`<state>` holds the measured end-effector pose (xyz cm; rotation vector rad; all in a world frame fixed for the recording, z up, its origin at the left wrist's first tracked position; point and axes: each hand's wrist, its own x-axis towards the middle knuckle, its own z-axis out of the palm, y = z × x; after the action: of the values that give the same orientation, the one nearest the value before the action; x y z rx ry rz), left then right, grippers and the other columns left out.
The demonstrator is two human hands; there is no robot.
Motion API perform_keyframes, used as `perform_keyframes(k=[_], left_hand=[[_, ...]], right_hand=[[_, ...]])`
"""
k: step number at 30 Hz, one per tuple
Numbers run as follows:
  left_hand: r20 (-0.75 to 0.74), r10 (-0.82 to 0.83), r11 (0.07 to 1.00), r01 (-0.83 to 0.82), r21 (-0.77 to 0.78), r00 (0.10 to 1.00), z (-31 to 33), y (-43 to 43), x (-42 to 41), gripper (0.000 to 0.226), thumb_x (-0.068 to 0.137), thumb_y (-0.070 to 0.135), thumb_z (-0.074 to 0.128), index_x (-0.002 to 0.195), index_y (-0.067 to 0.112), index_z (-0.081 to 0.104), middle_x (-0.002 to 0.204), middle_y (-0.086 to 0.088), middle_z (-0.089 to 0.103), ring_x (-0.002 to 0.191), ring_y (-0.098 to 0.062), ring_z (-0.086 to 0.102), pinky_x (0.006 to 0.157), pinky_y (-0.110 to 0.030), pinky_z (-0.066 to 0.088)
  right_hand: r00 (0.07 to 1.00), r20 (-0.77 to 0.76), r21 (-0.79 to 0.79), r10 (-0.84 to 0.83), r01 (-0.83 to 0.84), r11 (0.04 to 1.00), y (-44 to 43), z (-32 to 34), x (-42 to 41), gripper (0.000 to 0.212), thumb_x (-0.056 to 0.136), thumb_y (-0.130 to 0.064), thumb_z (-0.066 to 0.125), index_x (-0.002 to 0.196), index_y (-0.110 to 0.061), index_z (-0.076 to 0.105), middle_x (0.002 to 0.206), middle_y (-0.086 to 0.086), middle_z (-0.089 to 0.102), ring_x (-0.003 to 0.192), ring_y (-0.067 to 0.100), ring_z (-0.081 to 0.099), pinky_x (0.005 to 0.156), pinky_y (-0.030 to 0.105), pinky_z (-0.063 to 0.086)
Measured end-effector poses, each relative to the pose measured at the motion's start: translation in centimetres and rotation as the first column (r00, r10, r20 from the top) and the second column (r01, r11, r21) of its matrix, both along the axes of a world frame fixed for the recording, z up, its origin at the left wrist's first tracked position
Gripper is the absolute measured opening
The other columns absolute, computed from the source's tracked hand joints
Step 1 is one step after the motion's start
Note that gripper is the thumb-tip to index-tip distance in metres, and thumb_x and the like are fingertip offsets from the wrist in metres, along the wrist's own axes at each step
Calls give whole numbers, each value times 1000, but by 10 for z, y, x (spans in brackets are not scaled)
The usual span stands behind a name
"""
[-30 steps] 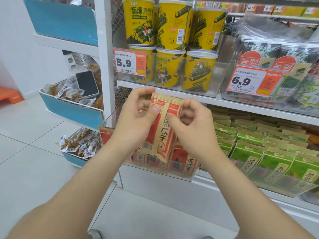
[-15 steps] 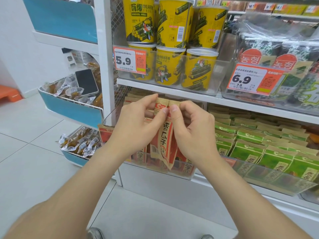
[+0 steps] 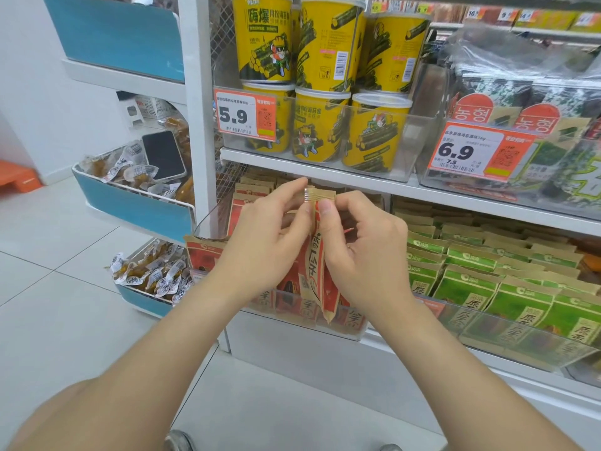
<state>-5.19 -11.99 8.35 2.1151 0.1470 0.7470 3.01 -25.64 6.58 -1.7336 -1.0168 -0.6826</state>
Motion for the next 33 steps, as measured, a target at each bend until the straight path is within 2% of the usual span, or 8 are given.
perform_keyframes(k=[5,11,15,20,23,27,30,33], left_hand=[[42,-36,988,41,-146,998,2,3,-2,47,107,30,65,151,30,51,120,15,75,103,-1,76,92,-34,64],[57,-37,964,50,-263,998,2,10,-1,12,107,28,66,106,20,57,111,-7,73,89,-35,73,80,-66,61],[60,-74,924,91,-372,995,10,3,-4,32,105,44,60,112,12,62,114,-12,73,107,-37,72,91,-63,60],[68,-124,908,141,-396,990,7,-4,-2,43,103,57,57,108,15,64,117,-11,72,107,-26,72,97,-68,56],[62,-169,892,179,-415,984,4,-4,3,28,113,44,49,102,21,61,107,-7,70,102,-17,67,99,-66,57],[45,-210,866,207,-455,977,6,-3,3,20,115,26,48,115,9,59,101,0,67,100,-14,67,94,-45,60],[39,-214,893,211,-398,976,3,-4,4,20,115,22,47,118,6,58,101,-8,65,95,-18,62,87,-46,57],[49,-208,895,210,-394,977,1,-5,6,20,115,21,48,117,3,57,103,-16,64,94,-19,61,85,-46,57]], right_hand=[[970,-228,99,81,-59,993,-1,4,0,19,108,-27,65,100,-18,79,78,-12,73,68,10,67,63,34,53],[698,-574,67,428,-481,874,-8,10,7,32,113,-31,52,135,-22,74,103,8,82,91,23,77,81,46,62],[665,-582,134,468,-489,862,-3,8,5,36,110,-25,61,144,-17,68,131,-3,77,126,17,71,110,51,56],[557,-688,308,465,-356,882,-1,9,3,23,96,-16,80,119,-14,79,112,1,82,107,16,77,91,35,60],[485,-730,380,482,-299,875,3,6,4,17,93,-25,85,108,-19,80,110,5,81,102,26,76,92,47,62],[400,-715,513,574,-258,819,9,2,1,37,84,-43,84,110,-17,81,116,18,78,110,43,72,105,56,55],[305,-730,576,612,-208,791,9,5,2,12,96,-27,77,99,-16,80,102,18,75,98,31,64,94,50,49],[272,-744,582,611,-188,792,8,7,2,13,102,-19,71,92,-19,79,97,13,75,91,25,64,90,45,49]])
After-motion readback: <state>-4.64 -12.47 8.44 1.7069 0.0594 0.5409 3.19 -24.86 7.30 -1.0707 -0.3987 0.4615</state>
